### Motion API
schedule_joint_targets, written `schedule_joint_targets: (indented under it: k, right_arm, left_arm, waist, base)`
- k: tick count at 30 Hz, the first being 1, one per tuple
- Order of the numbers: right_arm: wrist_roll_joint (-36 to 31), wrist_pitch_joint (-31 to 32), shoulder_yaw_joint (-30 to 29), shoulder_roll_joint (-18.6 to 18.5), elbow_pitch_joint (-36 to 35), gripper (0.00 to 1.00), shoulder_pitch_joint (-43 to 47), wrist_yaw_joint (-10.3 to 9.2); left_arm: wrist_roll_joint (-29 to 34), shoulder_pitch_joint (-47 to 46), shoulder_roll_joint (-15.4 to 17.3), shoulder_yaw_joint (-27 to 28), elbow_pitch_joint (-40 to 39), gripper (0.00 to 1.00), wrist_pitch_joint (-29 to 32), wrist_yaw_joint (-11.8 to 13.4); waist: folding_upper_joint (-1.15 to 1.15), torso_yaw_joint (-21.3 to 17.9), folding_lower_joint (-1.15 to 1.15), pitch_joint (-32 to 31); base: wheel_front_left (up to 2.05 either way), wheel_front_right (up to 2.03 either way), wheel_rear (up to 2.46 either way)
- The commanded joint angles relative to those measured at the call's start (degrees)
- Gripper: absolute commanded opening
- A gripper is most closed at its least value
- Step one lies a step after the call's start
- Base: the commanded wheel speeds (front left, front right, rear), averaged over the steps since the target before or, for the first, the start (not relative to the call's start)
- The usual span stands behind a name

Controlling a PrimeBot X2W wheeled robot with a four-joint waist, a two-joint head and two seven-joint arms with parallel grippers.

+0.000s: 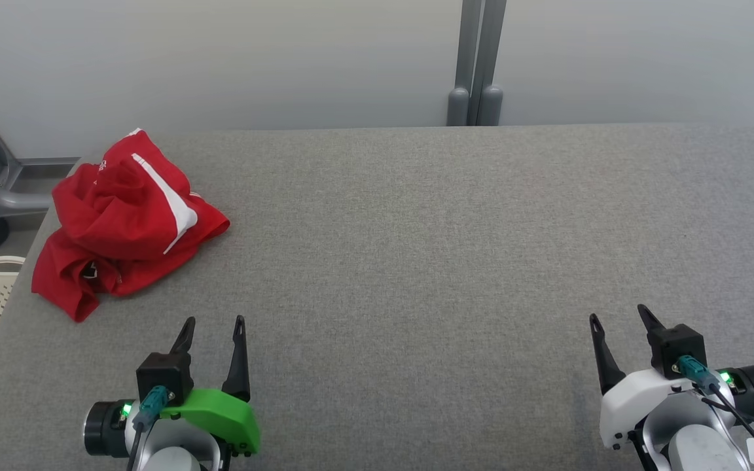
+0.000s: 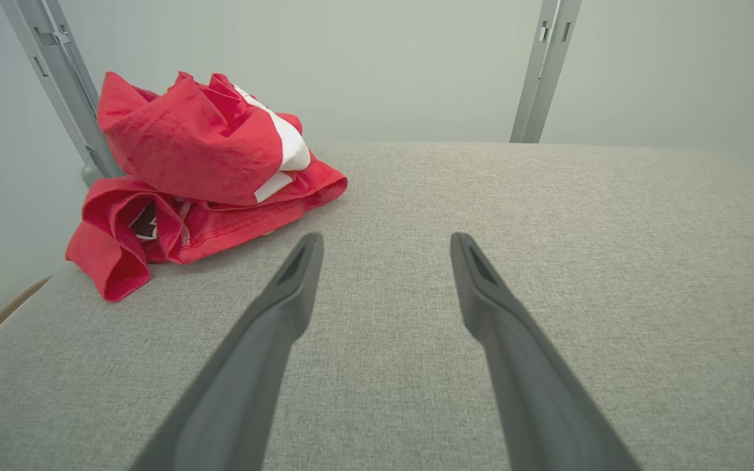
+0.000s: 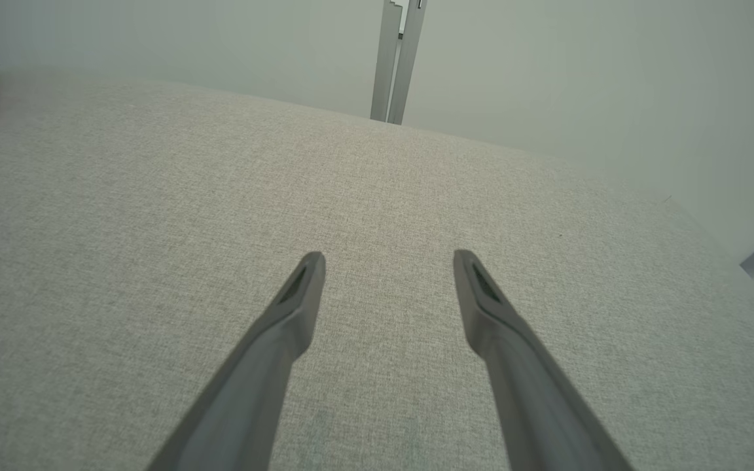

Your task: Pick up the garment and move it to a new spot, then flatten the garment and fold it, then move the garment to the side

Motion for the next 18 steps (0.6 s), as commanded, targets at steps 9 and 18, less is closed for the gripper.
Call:
schedule_joint_targets:
  k: [9,18]
  right_arm:
    - [0.4,-0.4,-0.2,-0.2,-0.1,1.0,-0.3,0.0]
    - [1.4,-0.8,0.0,-0.2,0.1,1.0,-0.4,0.0]
  left_arm:
    - [-0.7,-1.2,0.5,-0.4,0.1,1.0,0.1,0.6]
    - [-0.9,-0.5,1.2,-0.6,-0.3,1.0,0.1,1.0]
  waist:
    - [0.0,2.1,0.0,0.1]
    - [0.0,8.1,0.0,0.1]
  base:
    - [0.0,0.0,0.0]
    - [0.0,0.0,0.0]
